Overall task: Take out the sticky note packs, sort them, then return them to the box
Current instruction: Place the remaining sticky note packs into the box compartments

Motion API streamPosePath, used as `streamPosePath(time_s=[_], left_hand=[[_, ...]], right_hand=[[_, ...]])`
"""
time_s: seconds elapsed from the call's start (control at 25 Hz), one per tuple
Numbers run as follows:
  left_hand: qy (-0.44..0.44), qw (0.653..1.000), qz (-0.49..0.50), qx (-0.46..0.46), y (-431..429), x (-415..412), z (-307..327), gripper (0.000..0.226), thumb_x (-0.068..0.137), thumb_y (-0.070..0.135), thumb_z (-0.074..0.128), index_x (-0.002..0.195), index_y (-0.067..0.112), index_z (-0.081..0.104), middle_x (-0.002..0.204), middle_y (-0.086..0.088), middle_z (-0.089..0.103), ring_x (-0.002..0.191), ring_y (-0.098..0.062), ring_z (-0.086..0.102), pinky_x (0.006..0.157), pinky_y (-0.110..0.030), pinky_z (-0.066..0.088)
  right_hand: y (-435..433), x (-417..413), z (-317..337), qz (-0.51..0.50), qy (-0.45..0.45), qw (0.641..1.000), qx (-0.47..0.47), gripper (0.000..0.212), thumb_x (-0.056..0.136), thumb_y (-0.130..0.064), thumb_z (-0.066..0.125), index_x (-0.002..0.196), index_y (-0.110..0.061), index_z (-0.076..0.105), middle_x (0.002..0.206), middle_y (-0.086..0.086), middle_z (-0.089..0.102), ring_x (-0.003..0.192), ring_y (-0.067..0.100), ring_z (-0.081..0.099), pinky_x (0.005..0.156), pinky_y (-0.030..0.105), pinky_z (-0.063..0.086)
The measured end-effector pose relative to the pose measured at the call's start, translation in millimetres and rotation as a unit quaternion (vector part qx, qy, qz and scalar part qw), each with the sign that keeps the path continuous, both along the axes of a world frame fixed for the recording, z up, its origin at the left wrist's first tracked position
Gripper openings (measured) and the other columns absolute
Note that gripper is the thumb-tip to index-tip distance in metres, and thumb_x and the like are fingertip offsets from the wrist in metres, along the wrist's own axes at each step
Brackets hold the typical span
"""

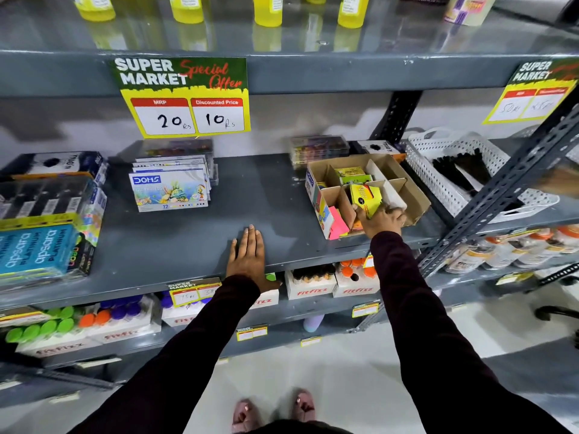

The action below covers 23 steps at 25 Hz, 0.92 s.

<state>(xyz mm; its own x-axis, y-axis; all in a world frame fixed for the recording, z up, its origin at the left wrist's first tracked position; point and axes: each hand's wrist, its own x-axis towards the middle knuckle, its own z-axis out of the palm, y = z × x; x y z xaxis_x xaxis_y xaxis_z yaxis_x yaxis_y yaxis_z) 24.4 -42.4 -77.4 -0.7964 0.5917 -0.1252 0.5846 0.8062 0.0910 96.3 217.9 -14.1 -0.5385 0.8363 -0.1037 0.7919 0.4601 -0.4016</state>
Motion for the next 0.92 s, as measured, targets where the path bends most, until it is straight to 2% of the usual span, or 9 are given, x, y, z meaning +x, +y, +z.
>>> streamPosePath(time_s=[0.12, 0.24, 0.52, 0.72, 0.92], left_hand=[[-0.004, 1.0, -0.003, 0.003, -1, 1, 1, 0.122, 0.068, 0.07, 0.058, 0.143, 0.001, -0.01, 0.155, -0.017, -0.013, 0.143, -0.029, -0.012, 0.115, -0.044, -0.007], [-0.003, 1.0, -0.007, -0.003, -1, 0, 3, 0.122, 0.069, 0.069, 0.059, 0.143, 0.002, -0.01, 0.155, -0.018, -0.012, 0.143, -0.029, -0.011, 0.115, -0.044, -0.006], [-0.009, 0.999, 0.016, -0.026, 4, 4, 7, 0.123, 0.067, 0.069, 0.059, 0.144, 0.002, -0.01, 0.155, -0.017, -0.013, 0.143, -0.029, -0.011, 0.116, -0.045, -0.005], [-0.015, 0.999, 0.03, -0.041, 6, 5, 7, 0.124, 0.067, 0.072, 0.057, 0.144, 0.003, -0.012, 0.155, -0.015, -0.015, 0.143, -0.027, -0.013, 0.117, -0.045, -0.005], [-0.013, 0.998, 0.035, -0.045, 9, 5, 8, 0.126, 0.065, 0.073, 0.057, 0.144, 0.003, -0.012, 0.156, -0.014, -0.015, 0.143, -0.026, -0.013, 0.116, -0.044, -0.006]], right_hand=[[-2, 0, -1, 0.006, -0.007, 1.0, 0.016, 0.082, 0.093, -0.055, 0.039, 0.146, 0.004, 0.022, 0.146, 0.037, 0.023, 0.138, 0.046, 0.02, 0.117, 0.045, 0.02], [0, -2, 3, 0.004, -0.014, 1.0, 0.025, 0.081, 0.091, -0.048, 0.051, 0.143, 0.008, 0.026, 0.145, 0.039, 0.025, 0.137, 0.047, 0.023, 0.117, 0.044, 0.019], [19, -5, 14, 0.031, -0.06, 0.998, -0.001, 0.083, 0.081, -0.056, 0.062, 0.14, -0.002, 0.039, 0.147, 0.029, 0.036, 0.14, 0.039, 0.028, 0.116, 0.044, 0.023], [18, -13, 16, 0.002, 0.013, 1.0, -0.009, 0.086, 0.075, -0.064, 0.062, 0.131, 0.0, 0.049, 0.137, 0.027, 0.048, 0.128, 0.04, 0.047, 0.105, 0.044, 0.04], [16, -20, 21, 0.003, 0.0, 1.0, 0.005, 0.076, 0.066, -0.064, 0.068, 0.113, -0.005, 0.063, 0.118, 0.021, 0.065, 0.111, 0.037, 0.06, 0.093, 0.041, 0.051]])
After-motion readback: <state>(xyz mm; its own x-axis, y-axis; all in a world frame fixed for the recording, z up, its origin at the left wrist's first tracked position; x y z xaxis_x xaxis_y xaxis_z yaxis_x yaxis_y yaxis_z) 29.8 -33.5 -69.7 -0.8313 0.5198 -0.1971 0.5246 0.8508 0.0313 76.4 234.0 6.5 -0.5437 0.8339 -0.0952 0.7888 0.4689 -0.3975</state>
